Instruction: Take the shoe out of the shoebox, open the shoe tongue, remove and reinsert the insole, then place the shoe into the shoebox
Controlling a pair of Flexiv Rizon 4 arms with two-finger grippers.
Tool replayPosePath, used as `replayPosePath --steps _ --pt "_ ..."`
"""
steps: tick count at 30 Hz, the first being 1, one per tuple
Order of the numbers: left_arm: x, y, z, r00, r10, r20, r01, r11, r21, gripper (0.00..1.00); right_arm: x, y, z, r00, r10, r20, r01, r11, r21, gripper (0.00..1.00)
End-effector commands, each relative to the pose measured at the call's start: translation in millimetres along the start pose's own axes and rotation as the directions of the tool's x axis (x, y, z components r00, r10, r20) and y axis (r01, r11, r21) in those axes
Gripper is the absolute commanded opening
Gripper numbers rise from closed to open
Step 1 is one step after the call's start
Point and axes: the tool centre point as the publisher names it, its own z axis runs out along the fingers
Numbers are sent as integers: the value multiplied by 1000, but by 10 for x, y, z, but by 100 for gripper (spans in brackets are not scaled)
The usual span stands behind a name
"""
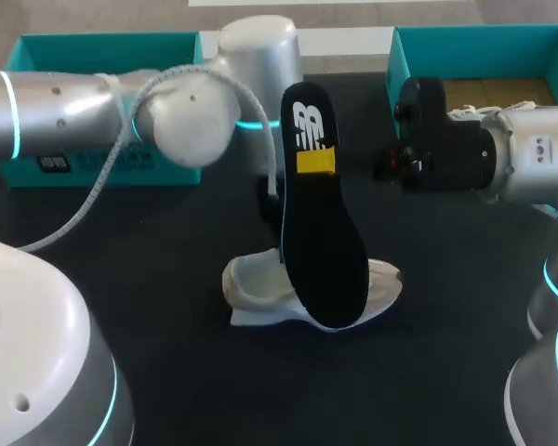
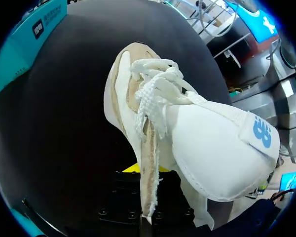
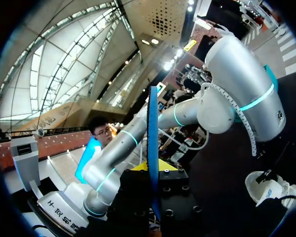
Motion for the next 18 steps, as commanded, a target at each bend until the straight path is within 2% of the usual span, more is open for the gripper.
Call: replayPosePath --steps 1,3,4,5,6,7,8,9,18 --pt "-54 -27 -228 859 361 -364 -421 902 -98 0 -2 -4 20 1000 2 3 -2 1000 0 0" --pt "40 -25 -302 719 511 -471 -609 790 -71 0 -2 -4 20 1000 2 3 -2 1000 0 0" --pt "86 -10 -353 589 597 -545 -712 703 0 0 -2 -4 20 1000 2 3 -2 1000 0 0" --pt "97 -1 -377 531 624 -573 -748 663 28 0 -2 -4 20 1000 2 3 -2 1000 0 0" --pt "78 3 -406 523 613 -593 -756 655 11 0 -2 -4 20 1000 2 3 -2 1000 0 0" --pt "60 -5 -426 535 599 -595 -767 640 -46 0 -2 -4 20 1000 2 3 -2 1000 0 0" --pt "75 4 -460 523 612 -593 -783 620 -50 0 -2 -4 20 1000 2 3 -2 1000 0 0" --pt "86 18 -499 552 611 -567 -785 610 -107 0 -2 -4 20 1000 2 3 -2 1000 0 0" --pt "86 18 -499 552 611 -567 -785 610 -107 0 -2 -4 20 1000 2 3 -2 1000 0 0"
